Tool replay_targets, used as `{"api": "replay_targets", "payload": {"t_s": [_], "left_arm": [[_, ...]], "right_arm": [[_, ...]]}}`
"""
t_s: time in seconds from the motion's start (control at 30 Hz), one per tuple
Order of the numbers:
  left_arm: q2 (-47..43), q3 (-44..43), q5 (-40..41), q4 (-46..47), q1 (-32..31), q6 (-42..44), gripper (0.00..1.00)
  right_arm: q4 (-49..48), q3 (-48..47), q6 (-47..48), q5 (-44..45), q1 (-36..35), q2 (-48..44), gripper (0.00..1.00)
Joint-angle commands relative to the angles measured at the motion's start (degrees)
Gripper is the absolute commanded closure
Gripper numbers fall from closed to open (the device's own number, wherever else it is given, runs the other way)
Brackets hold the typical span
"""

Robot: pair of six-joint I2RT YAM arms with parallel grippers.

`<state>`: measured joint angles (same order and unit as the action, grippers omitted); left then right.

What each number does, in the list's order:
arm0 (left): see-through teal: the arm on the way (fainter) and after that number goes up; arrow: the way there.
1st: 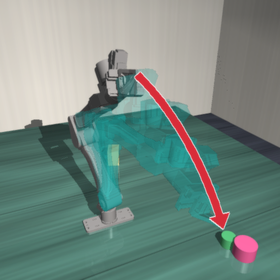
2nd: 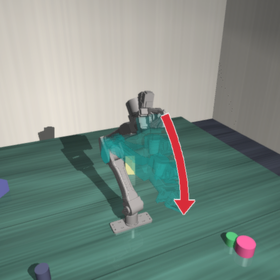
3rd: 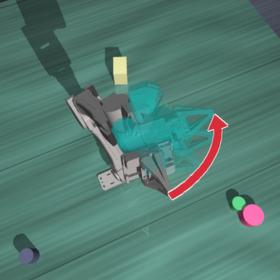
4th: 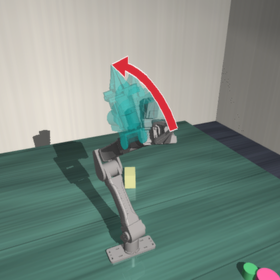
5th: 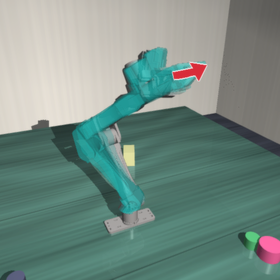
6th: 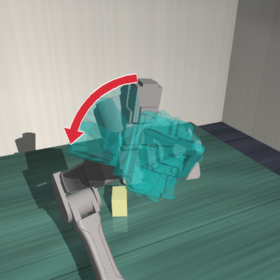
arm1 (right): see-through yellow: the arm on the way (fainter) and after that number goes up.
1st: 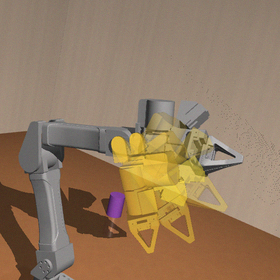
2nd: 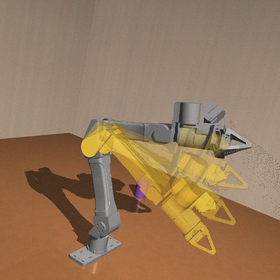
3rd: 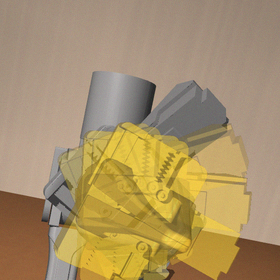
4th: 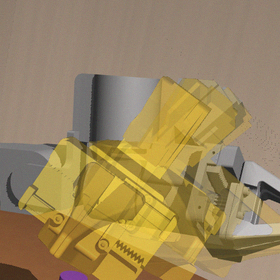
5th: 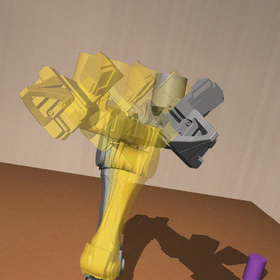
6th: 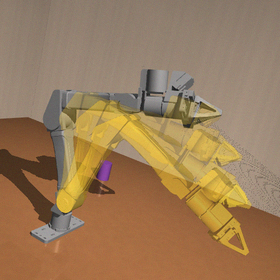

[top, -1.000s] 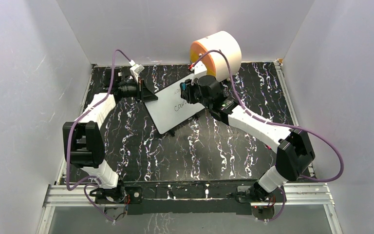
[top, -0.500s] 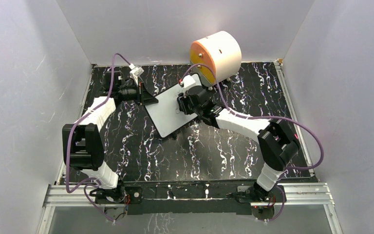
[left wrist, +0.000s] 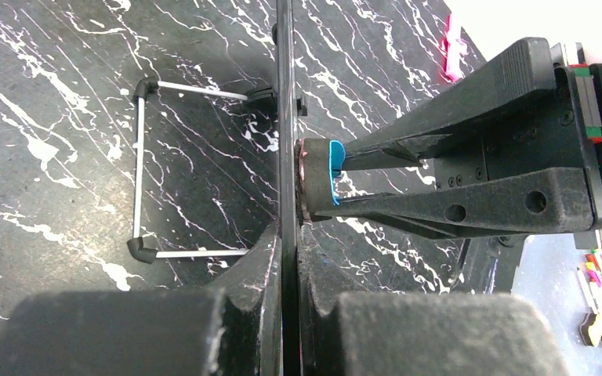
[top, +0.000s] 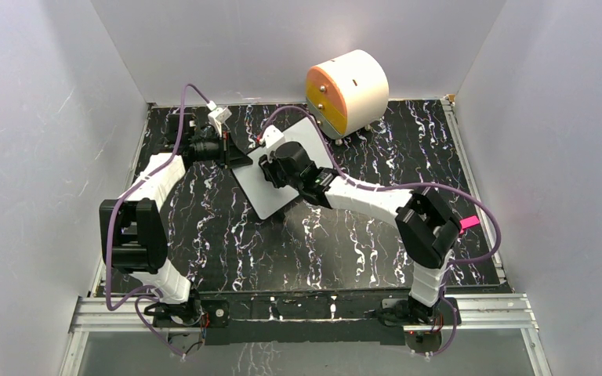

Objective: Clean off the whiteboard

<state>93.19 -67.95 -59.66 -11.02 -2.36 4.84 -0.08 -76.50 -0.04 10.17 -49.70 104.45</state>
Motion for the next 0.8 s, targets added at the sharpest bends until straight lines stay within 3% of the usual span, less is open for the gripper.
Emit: {"api": "replay_targets", "payload": {"t_s": [0.0, 0.2, 0.43, 0.77], "left_arm": [[-1.23, -1.35, -6.07, -5.2, -1.52, 2.64, 1.0], [-0.93, -1.66, -7.57, -5.92, -1.82, 3.94, 1.0], [-0.41, -2.21, -8.21, -8.19, -2.57, 6.22, 1.0], [-0.2, -2.27, -8.19, -8.57, -3.34, 6.8, 1.0]], "right_arm": [[-2.87, -2.79, -0.06, 0.2, 4.24, 2.22, 0.83], [-3.33, -2.24, -0.8, -1.38, 9.69, 0.87, 0.83], [1.48, -8.24, -2.87, -4.27, 15.02, 3.72, 0.83], [5.77, -12.07, -5.56, -8.23, 16.84, 5.94, 0.83]]}}
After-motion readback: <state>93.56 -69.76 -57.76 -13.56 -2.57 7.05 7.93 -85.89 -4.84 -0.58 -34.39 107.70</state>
